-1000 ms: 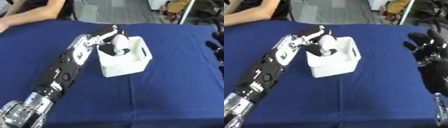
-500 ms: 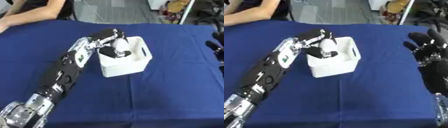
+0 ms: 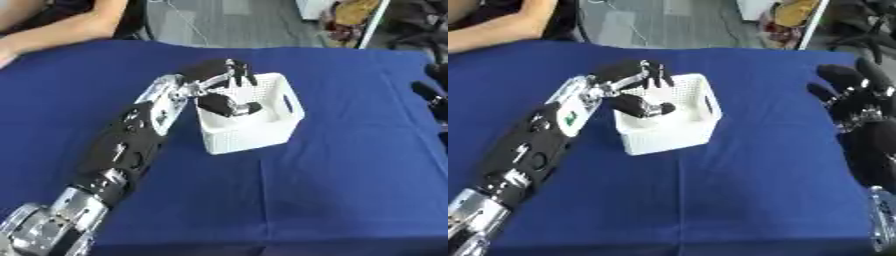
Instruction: Pick up objects on the table and place them in the box.
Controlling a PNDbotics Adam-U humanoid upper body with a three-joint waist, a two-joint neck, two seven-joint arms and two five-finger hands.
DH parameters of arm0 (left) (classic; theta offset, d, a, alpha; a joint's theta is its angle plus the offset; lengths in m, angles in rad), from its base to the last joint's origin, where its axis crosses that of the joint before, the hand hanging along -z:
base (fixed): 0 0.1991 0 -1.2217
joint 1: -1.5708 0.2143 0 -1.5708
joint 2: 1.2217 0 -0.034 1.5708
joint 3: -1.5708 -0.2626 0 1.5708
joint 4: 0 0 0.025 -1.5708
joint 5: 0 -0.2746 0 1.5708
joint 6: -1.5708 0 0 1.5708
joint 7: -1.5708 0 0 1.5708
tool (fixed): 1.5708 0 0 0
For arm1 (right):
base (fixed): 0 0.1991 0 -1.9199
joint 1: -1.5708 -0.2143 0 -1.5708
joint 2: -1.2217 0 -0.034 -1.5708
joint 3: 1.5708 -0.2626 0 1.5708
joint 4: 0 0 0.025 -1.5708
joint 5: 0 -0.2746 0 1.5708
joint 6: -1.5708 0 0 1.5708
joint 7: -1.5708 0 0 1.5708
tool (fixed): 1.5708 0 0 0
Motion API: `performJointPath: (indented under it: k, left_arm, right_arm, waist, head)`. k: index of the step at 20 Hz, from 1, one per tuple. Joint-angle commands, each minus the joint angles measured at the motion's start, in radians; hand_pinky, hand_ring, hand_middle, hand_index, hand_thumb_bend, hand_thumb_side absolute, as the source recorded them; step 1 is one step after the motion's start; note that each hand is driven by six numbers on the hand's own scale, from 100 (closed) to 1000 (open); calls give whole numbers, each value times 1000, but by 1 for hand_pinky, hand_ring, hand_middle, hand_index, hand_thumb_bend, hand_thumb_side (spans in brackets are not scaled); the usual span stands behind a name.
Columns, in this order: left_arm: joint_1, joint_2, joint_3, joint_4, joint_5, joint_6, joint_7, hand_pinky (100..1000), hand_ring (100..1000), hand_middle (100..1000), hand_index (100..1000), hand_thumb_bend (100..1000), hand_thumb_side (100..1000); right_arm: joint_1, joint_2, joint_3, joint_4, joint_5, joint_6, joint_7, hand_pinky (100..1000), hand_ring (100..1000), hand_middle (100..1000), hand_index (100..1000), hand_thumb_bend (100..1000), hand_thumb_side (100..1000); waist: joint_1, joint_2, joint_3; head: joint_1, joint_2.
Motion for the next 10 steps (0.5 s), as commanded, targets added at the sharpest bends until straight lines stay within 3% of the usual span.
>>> performJointPath:
  k: [1,5,7,8,9,10]
  left_arm:
    - [-12,3,8,-9,-5,-1,3,518,608,731,783,488,779]
    - [-10,5,9,-10,-7,1,4,524,611,733,783,443,780]
    - [-8,5,13,-13,4,3,11,578,697,780,802,436,883]
    - [-7,6,14,-16,15,1,17,568,683,771,796,429,866]
    - [-6,6,14,-22,28,-2,24,663,779,859,879,535,988]
    - [-5,6,15,-32,45,-9,35,663,779,859,879,535,988]
  right_arm:
    - [-10,-9,-2,-17,-5,0,2,971,1000,891,1000,157,591]
    - [-9,-8,-3,-17,-4,1,2,972,1000,891,1000,156,591]
    - [-9,-8,-3,-17,-4,1,1,972,1000,891,1000,156,591]
    - [-9,-8,-3,-17,-4,1,1,972,1000,891,1000,156,590]
    - [-8,-7,-4,-17,-3,2,1,972,1000,891,1000,155,590]
    - [-8,-7,-4,-17,-3,2,1,972,1000,891,1000,155,590]
  waist:
    - [1,-9,0]
    - [1,-8,0]
    - [1,-8,0]
    - [1,-8,1]
    - [1,-8,1]
    - [1,-8,1]
  head:
    - [7,-6]
    - [7,-6]
    - [6,-6]
    - [5,-6]
    - [5,-6]
    - [4,-6]
